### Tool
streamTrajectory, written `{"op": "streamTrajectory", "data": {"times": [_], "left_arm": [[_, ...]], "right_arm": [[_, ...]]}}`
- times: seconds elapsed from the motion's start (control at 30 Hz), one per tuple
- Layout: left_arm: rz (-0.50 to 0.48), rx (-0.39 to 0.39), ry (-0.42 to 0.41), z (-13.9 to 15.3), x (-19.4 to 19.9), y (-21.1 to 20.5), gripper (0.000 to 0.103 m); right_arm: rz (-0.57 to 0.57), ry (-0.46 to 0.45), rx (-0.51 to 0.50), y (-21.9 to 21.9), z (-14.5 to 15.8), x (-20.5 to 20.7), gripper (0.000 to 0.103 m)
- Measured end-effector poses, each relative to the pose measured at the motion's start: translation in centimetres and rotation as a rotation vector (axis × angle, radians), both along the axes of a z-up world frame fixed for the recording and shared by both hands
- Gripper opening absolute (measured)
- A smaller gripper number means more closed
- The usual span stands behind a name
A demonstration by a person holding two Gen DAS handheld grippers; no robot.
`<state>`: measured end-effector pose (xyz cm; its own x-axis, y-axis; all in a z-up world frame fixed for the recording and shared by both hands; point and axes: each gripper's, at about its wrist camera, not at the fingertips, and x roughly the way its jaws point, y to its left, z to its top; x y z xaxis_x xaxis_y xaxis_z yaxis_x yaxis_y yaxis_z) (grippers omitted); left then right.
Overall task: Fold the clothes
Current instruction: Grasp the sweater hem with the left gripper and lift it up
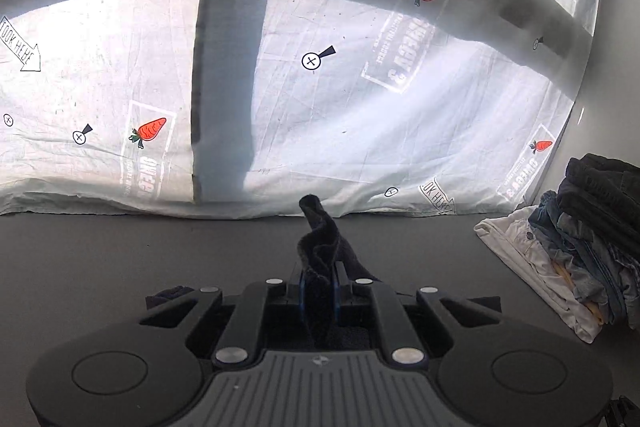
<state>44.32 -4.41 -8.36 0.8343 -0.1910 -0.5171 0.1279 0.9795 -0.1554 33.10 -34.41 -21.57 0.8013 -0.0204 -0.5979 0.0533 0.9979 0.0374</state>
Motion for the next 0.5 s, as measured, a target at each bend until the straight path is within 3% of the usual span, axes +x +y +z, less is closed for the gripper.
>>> {"op": "streamTrajectory", "data": {"times": [0.13,0.37,0.5], "left_arm": [[0.083,-0.038,-0.032,2.2,0.3,4.4,0.013],[0.145,-0.043,-0.019,2.3,-0.2,9.6,0.013],[0.178,-0.115,-0.010,2.4,0.4,11.3,0.013]], "right_arm": [[0.067,0.029,-0.011,2.5,0.1,-0.7,0.103],[0.013,0.199,-0.128,6.0,-2.3,-0.6,0.102],[-0.099,0.249,-0.064,5.1,-3.1,-0.9,0.099]]}}
